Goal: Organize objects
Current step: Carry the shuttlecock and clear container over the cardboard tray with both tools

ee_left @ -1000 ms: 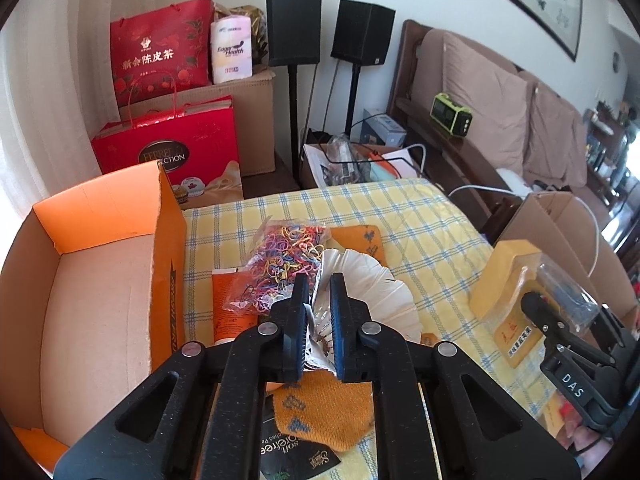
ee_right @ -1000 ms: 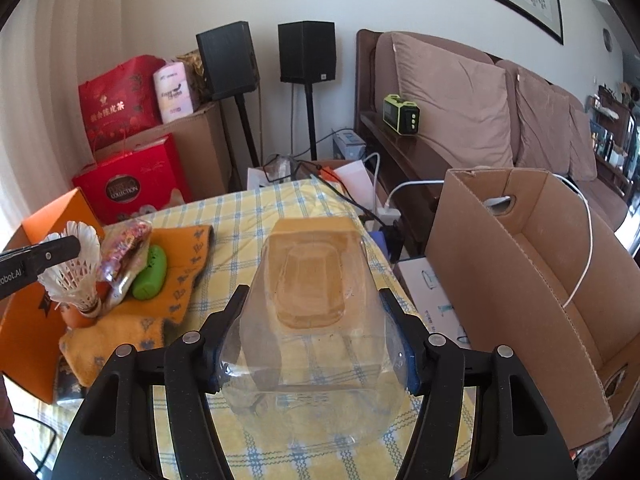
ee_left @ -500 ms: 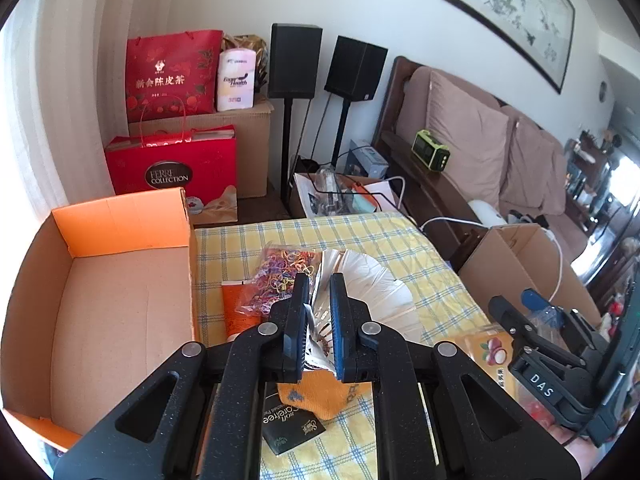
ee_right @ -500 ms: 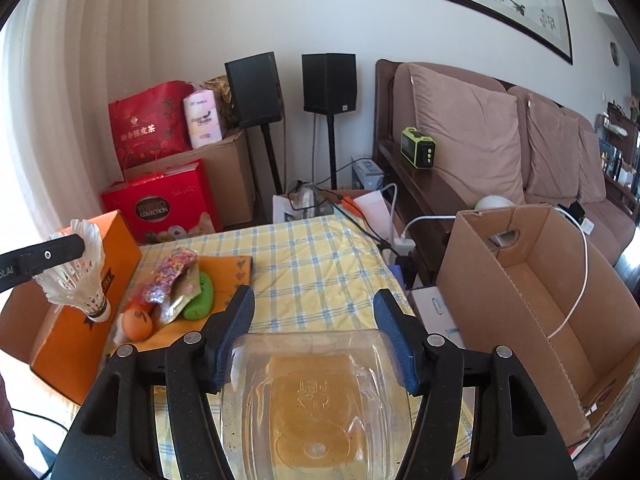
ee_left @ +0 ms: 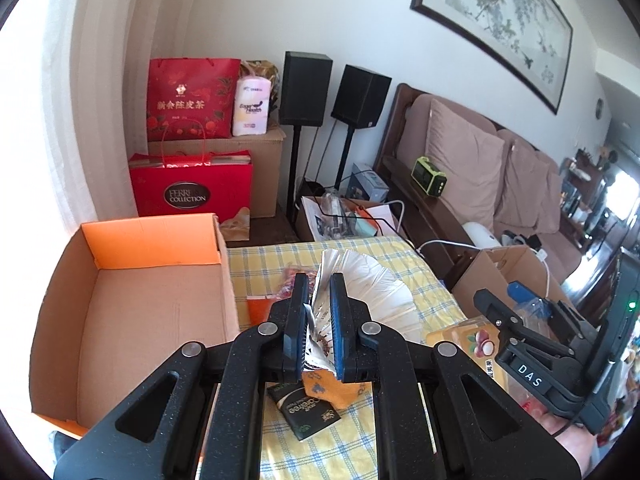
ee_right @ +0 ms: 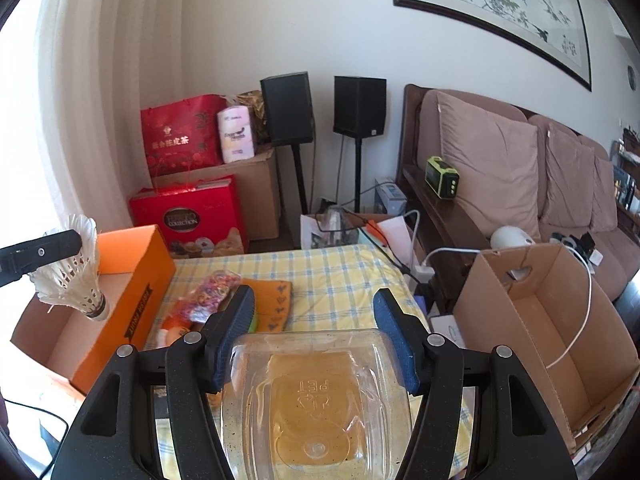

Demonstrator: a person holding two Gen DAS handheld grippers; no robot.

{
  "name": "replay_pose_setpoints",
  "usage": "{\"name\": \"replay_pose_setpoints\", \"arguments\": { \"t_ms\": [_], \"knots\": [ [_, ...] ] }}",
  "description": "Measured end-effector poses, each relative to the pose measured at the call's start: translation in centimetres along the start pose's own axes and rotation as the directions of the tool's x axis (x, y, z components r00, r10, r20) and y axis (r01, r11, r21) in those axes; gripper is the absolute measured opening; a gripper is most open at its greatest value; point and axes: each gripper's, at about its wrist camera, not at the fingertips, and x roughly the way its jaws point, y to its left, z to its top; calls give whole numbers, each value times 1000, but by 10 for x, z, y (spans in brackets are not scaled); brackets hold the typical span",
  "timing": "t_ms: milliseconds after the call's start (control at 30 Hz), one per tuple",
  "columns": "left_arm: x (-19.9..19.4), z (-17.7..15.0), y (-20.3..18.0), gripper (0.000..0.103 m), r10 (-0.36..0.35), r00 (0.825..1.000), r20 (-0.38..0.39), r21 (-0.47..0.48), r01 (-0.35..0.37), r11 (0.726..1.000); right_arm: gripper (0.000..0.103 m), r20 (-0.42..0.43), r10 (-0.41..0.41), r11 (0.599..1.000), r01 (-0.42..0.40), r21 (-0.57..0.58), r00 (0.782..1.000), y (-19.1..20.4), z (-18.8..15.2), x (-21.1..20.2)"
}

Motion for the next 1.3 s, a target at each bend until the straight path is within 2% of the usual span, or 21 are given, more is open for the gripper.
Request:
{"name": "replay_pose_setpoints", "arguments": {
  "t_ms": [567, 900, 1300],
  "knots": [
    [-31, -3, 78, 10, 126, 992, 10, -59, -125, 990, 64, 31, 147, 985, -144, -95, 989, 87, 46, -1],
    [-27, -23, 129, 10, 197, 979, -45, -102, -201, 974, 64, 19, 259, 959, -255, -125, 966, 149, 63, 7],
    [-12, -43, 166, 10, 220, 970, -101, -144, -233, 962, 64, -24, 339, 929, -339, -145, 940, 208, 66, 27]
  ]
}}
